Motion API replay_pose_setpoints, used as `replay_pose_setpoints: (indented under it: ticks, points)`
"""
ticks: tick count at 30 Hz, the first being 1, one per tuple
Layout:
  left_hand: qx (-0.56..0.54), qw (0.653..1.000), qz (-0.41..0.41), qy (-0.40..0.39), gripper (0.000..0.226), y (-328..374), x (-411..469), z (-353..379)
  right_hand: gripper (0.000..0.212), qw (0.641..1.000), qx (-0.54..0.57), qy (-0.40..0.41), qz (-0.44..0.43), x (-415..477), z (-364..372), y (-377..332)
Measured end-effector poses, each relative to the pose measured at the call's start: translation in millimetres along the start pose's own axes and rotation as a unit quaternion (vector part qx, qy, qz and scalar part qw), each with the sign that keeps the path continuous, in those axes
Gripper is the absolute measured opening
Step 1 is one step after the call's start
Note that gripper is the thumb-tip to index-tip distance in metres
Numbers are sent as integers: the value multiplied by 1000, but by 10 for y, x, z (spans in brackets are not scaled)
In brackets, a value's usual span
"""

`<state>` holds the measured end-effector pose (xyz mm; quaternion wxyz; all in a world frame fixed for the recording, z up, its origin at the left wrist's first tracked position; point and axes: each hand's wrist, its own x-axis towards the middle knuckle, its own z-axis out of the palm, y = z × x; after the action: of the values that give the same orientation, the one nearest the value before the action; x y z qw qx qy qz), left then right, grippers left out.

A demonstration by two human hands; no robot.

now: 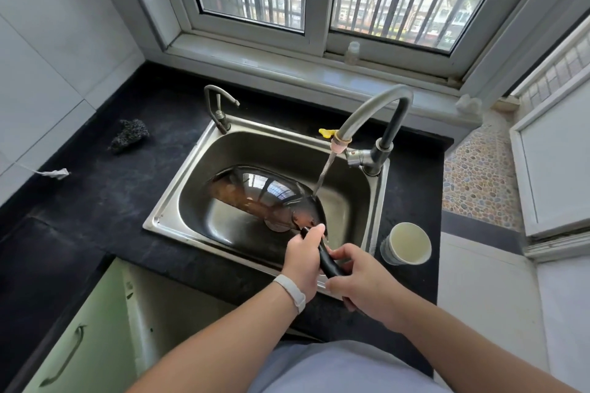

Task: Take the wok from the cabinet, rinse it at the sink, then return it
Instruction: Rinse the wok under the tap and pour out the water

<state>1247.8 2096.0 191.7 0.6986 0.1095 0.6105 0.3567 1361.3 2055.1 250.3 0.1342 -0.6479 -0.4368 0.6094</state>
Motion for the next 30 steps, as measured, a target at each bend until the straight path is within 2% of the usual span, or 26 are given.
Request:
replay_pose_setpoints:
  ticks: [5, 7, 9, 11, 13, 16, 21, 27, 30]
  points:
    - [130, 989, 54, 40, 21, 35, 49, 86, 41, 999, -17, -41, 24, 25, -141, 2]
    - [179, 980, 73, 50, 15, 54, 49, 110, 33, 994, -87, -61, 27, 25, -165, -64]
    - [220, 970, 83, 61, 14, 64, 55, 131, 21, 975, -211, -72, 16, 22, -141, -149]
    - [252, 961, 91, 73, 17, 72, 49, 149, 18, 940, -338, -40, -6, 23, -45, -221]
    - [267, 956, 94, 78, 16, 88, 44, 145, 23, 928, -371, 14, -14, 39, 71, -212]
    - [279, 953, 102, 68, 14, 76, 30, 126, 21, 931, -361, 57, -29, 56, 140, -136]
    - [245, 960, 122, 65, 24, -16, -6, 86, 19, 934, -353, 58, -25, 145, -13, -50]
    - [207, 964, 158, 50, 39, -98, 44, -53, 14, 975, -219, 47, -3, 154, 21, -83]
    - [156, 972, 174, -7, 39, -97, 49, -110, 16, 992, -126, 24, 7, 129, 14, -145]
